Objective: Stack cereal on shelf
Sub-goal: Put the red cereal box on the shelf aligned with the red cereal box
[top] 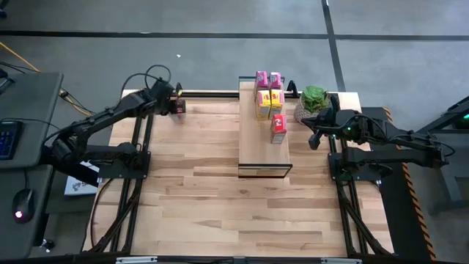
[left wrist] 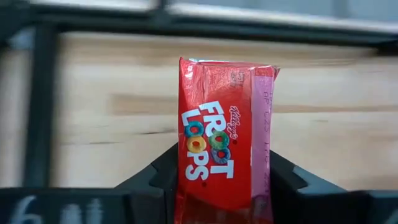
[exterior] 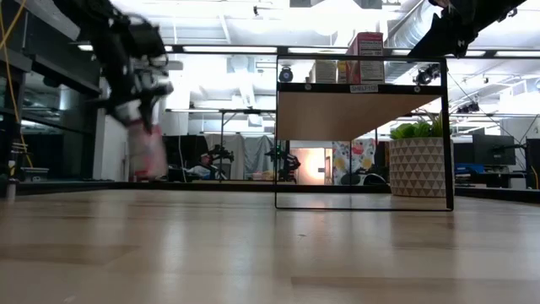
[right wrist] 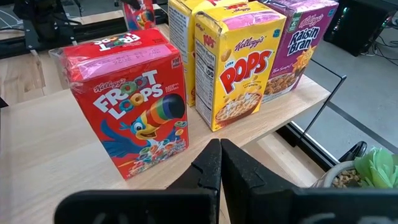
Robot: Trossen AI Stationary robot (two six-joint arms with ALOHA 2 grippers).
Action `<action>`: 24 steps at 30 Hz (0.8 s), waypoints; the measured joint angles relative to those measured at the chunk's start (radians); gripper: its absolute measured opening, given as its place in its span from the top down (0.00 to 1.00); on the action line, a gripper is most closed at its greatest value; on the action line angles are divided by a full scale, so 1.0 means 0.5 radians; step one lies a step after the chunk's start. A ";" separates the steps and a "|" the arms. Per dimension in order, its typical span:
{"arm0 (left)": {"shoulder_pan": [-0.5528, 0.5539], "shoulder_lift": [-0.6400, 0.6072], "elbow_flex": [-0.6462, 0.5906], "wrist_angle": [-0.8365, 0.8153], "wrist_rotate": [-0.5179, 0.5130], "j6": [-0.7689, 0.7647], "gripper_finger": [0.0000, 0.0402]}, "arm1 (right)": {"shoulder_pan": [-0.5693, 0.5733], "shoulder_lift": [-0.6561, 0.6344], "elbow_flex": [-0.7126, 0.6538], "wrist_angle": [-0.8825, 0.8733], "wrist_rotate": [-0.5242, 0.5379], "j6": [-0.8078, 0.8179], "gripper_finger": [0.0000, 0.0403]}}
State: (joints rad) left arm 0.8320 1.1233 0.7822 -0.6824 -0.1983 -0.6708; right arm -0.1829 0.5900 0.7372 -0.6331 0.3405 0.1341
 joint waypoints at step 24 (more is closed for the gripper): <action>-1.729 0.788 1.533 0.125 -0.461 0.880 0.67 | 0.001 0.000 0.000 0.000 0.001 0.089 1.00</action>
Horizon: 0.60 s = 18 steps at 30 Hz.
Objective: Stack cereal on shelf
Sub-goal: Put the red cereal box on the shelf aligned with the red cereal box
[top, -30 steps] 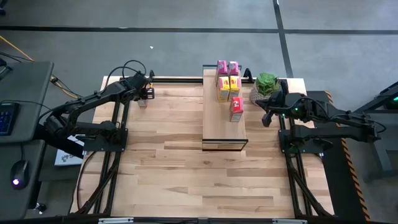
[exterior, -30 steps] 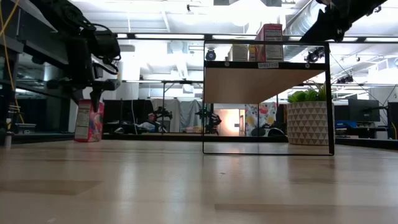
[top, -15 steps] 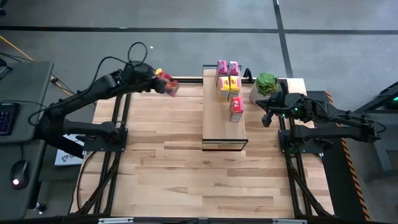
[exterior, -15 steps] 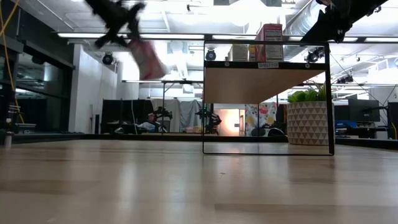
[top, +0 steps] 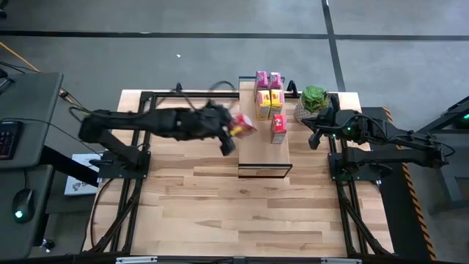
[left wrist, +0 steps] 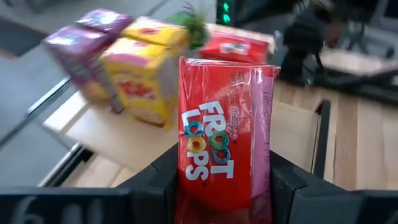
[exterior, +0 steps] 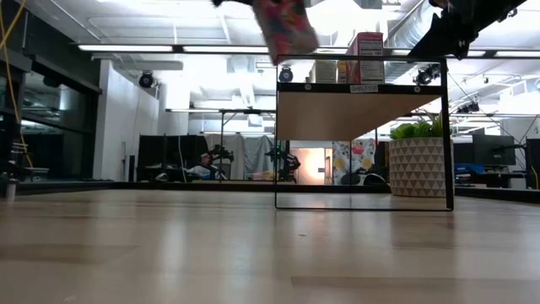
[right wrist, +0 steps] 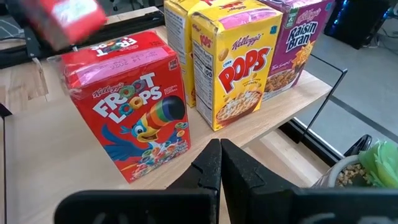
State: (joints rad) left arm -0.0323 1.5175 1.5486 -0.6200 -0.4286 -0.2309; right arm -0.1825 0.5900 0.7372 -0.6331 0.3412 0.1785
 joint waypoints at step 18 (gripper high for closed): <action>-0.017 0.680 0.506 -0.228 0.051 0.420 0.62 | 0.000 0.001 0.000 -0.050 0.000 0.048 1.00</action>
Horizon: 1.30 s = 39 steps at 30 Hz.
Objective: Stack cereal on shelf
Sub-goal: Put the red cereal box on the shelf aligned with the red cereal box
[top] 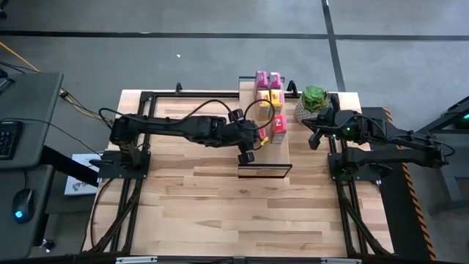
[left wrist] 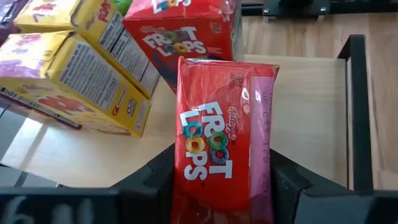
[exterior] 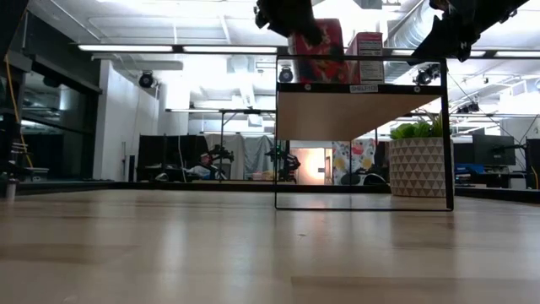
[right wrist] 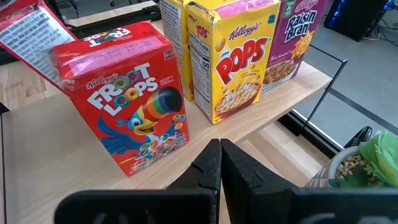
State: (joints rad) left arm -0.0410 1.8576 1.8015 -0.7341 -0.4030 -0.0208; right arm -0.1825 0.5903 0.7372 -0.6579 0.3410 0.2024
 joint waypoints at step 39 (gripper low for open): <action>0.050 -0.166 0.003 0.186 -0.091 0.101 0.43 | -0.001 0.077 0.000 -0.012 0.000 0.010 1.00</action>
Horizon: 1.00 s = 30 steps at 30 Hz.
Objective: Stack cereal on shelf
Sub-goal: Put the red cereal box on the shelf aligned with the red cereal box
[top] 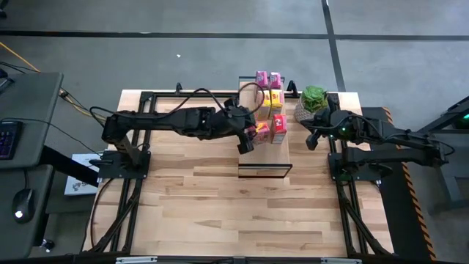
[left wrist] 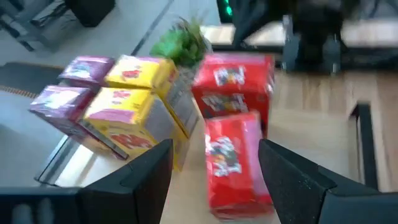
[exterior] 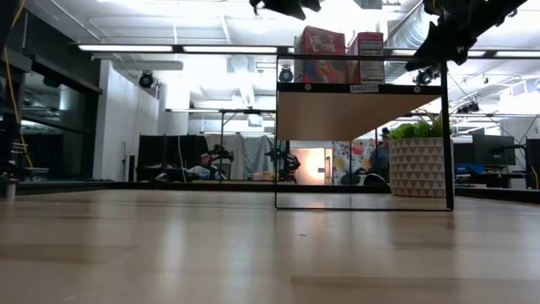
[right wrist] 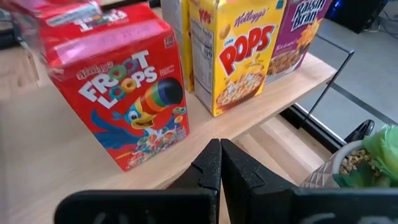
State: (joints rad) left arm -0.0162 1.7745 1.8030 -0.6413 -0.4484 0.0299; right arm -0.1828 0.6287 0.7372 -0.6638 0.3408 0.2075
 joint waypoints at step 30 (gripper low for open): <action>-0.333 -0.053 -0.999 1.271 -0.236 -0.408 1.00 | 0.000 -0.731 0.001 -0.379 0.120 0.056 1.00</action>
State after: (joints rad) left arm -0.1825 1.7481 1.3034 -0.0057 -0.5661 -0.1739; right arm -0.1829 0.2633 0.7376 -0.8532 0.4010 0.2356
